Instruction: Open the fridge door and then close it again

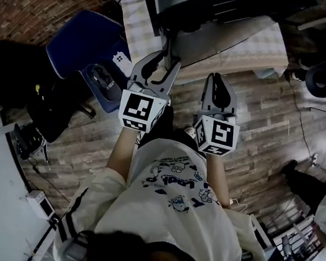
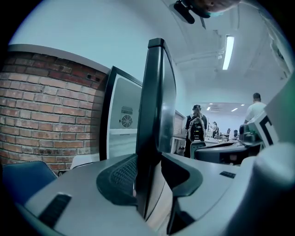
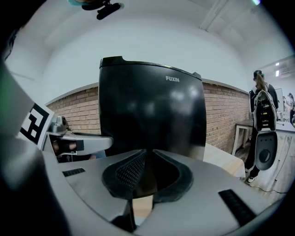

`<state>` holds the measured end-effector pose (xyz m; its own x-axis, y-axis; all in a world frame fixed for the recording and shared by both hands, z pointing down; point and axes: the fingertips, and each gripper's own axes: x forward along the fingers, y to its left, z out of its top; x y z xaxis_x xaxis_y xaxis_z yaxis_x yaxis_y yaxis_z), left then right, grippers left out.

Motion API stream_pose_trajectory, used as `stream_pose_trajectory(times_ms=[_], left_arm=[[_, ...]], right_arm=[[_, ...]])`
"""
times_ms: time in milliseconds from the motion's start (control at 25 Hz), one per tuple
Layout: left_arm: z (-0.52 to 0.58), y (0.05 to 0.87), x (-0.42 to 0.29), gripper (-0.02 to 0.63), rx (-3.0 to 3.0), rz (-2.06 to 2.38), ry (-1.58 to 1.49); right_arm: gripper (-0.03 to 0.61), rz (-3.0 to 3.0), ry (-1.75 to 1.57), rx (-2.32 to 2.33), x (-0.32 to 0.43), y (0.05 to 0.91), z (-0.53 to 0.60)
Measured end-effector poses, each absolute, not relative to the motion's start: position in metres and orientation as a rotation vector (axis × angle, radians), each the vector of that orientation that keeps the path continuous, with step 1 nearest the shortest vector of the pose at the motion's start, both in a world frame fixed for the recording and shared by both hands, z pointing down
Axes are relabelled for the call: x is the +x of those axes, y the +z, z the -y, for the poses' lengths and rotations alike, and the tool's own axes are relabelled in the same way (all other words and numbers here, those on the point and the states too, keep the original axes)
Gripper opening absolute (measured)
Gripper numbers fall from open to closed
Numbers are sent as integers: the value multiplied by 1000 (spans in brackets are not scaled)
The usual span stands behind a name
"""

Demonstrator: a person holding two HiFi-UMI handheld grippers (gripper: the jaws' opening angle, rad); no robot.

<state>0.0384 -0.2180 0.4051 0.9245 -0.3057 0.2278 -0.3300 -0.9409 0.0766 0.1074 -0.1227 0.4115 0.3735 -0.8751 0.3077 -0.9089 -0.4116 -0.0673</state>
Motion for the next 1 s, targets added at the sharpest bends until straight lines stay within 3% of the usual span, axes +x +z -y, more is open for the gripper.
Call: stream_pose_trajectory(times_ms=[1000], left_arm=[[70,400,47,135,3038,300,356]], right_arm=[[41,1813,464,2457,75,376,21]])
